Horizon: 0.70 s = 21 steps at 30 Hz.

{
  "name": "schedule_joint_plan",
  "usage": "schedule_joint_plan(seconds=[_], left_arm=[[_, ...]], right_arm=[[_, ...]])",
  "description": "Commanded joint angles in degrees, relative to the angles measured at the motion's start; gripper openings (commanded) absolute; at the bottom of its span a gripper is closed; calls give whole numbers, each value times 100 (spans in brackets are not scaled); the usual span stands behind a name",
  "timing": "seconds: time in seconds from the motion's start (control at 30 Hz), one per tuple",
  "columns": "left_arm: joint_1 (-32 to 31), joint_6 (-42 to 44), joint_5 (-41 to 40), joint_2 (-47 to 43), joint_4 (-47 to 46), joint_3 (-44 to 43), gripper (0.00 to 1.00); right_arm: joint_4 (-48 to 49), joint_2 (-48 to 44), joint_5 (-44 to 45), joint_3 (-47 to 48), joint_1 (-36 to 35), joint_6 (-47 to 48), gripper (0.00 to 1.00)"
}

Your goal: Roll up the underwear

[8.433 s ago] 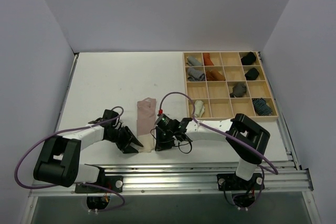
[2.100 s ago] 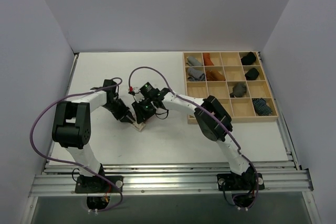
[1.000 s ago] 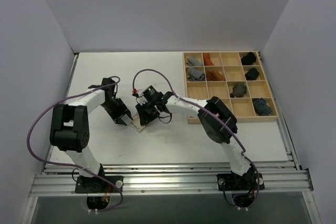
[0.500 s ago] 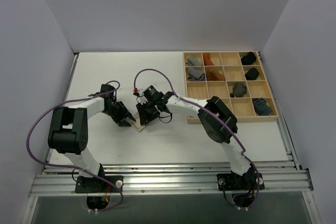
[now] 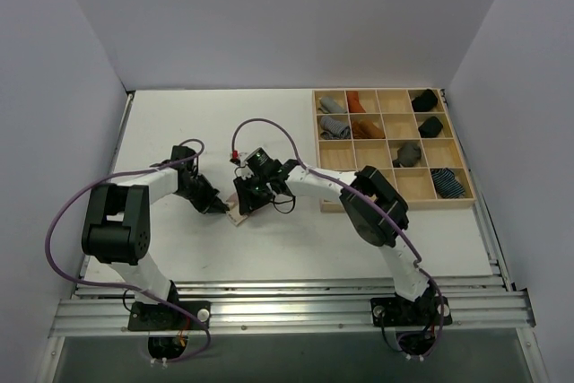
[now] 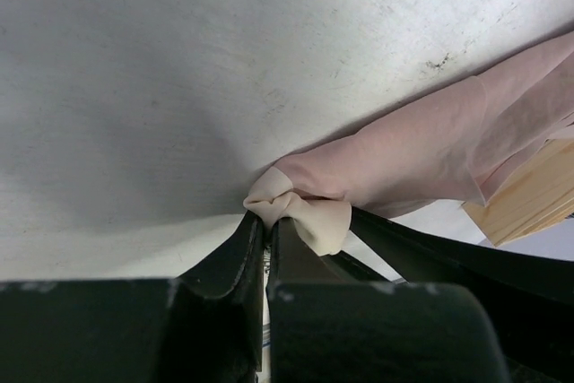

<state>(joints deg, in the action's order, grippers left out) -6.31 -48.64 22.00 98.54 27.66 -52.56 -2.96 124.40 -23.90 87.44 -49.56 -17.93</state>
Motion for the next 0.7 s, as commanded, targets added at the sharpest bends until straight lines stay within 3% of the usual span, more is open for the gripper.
schedule_joint_plan(seconds=[0.0, 0.33, 0.67], left_arm=[[-107, 109, -485, -63, 98, -193, 2], [-626, -49, -881, -406, 1900, -493, 2], [-626, -242, -732, -608, 2595, -580, 2]], right_arm=[[-241, -591, 596, -332, -62, -78, 24], [243, -2006, 2644, -1299, -1371, -8, 29], [472, -1568, 3382, -1107, -2356, 500, 32]])
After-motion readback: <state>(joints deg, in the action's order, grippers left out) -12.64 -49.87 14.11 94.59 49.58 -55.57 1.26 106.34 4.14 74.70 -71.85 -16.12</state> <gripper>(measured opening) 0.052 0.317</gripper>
